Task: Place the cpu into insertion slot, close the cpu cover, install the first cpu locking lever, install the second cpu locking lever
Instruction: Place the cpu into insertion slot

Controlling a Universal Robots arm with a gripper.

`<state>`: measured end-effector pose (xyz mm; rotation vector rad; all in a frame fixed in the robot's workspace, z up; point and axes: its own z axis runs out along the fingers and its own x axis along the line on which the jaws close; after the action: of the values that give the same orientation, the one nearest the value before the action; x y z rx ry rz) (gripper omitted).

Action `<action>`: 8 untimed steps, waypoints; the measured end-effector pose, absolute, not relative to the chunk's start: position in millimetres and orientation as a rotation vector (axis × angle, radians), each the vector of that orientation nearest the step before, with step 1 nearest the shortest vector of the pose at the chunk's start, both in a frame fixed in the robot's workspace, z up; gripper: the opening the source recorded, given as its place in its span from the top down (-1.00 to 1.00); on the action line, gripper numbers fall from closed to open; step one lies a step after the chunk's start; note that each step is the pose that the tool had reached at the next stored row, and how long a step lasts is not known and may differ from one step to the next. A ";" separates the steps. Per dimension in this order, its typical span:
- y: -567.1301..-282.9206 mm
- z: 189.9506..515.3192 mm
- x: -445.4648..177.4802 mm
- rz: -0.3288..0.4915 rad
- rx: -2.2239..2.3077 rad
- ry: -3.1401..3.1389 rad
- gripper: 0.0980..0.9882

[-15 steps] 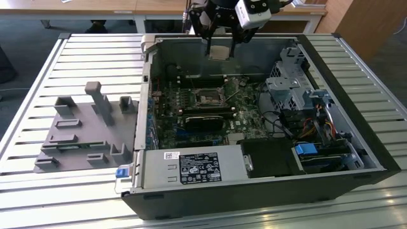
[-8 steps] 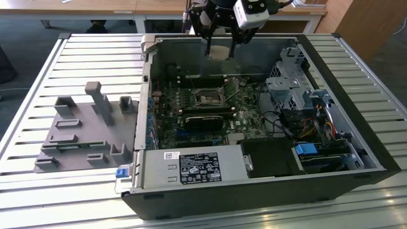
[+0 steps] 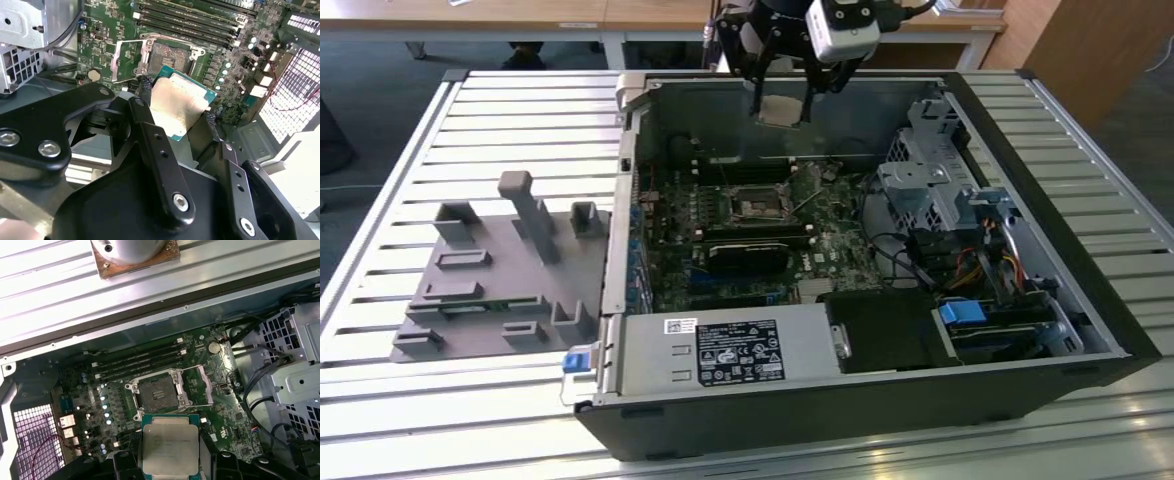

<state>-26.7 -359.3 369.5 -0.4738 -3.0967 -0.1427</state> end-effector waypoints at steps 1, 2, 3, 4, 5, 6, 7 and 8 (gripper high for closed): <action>-359.4 369.5 -26.8 -0.143 -0.482 -3.096 0.01; -359.4 369.4 -26.8 -0.143 -0.490 -3.095 0.01; -359.4 369.4 -26.8 -0.143 -0.499 -3.094 0.01; -359.4 369.4 -26.9 -0.143 -0.507 -3.092 0.01; -359.4 369.4 -26.9 -0.143 -0.515 -3.091 0.01; -359.3 369.3 -26.9 -0.143 -0.523 -3.090 0.01; -359.3 369.3 -26.9 -0.143 -0.531 -3.089 0.01; -359.3 369.3 -27.0 -0.143 -0.540 -3.088 0.01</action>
<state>-27.0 -359.3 369.3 -0.5396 -3.0879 -0.1430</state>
